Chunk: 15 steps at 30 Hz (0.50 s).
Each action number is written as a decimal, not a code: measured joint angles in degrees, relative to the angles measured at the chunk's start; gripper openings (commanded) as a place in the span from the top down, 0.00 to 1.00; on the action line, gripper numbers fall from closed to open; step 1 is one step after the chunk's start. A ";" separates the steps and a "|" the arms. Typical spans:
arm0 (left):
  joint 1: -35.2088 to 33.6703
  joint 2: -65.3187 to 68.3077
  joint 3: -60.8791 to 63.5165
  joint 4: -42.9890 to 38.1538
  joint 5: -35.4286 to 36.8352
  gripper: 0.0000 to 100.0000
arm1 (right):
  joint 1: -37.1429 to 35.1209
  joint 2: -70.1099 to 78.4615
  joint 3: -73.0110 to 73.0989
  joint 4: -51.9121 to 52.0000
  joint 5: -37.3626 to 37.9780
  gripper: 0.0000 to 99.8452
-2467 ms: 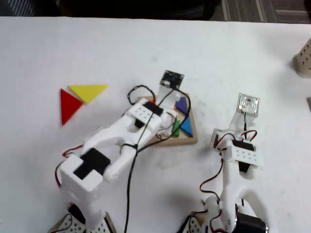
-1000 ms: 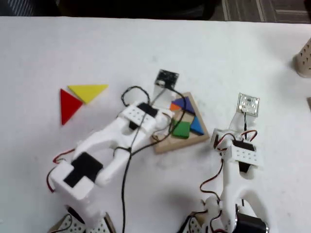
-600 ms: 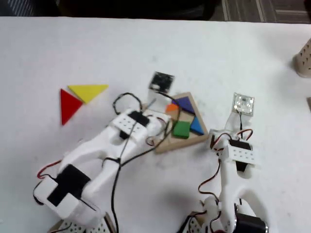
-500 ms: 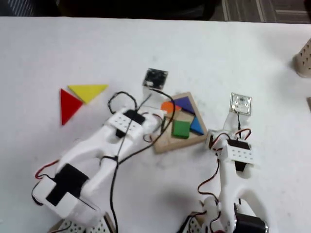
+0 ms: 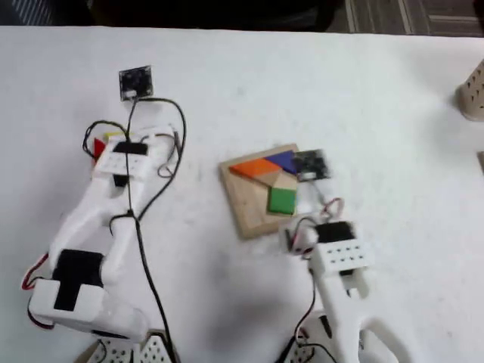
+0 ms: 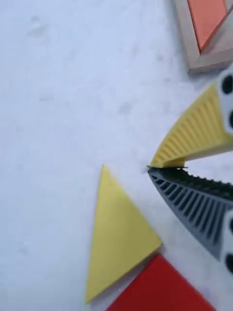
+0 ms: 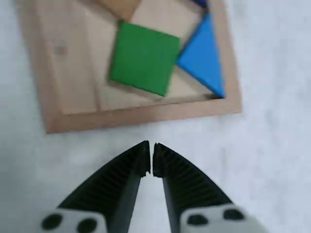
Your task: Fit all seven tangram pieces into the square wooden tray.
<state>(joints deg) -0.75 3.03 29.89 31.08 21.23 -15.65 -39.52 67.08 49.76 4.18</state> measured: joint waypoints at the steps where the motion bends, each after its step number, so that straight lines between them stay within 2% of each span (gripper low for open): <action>1: 0.00 0.00 0.00 0.00 0.00 0.98 | -1.85 0.00 0.00 -0.53 -0.88 0.98; 8: 0.26 6.77 -3.78 -0.88 0.00 0.98 | -7.21 5.98 0.00 -14.24 -4.31 0.98; 15: 0.53 8.79 -5.63 -0.88 0.00 0.98 | -8.09 18.20 -0.97 -26.11 -4.48 0.98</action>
<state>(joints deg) -0.22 11.82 24.26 30.20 21.23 -23.74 -21.32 66.11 23.65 -0.31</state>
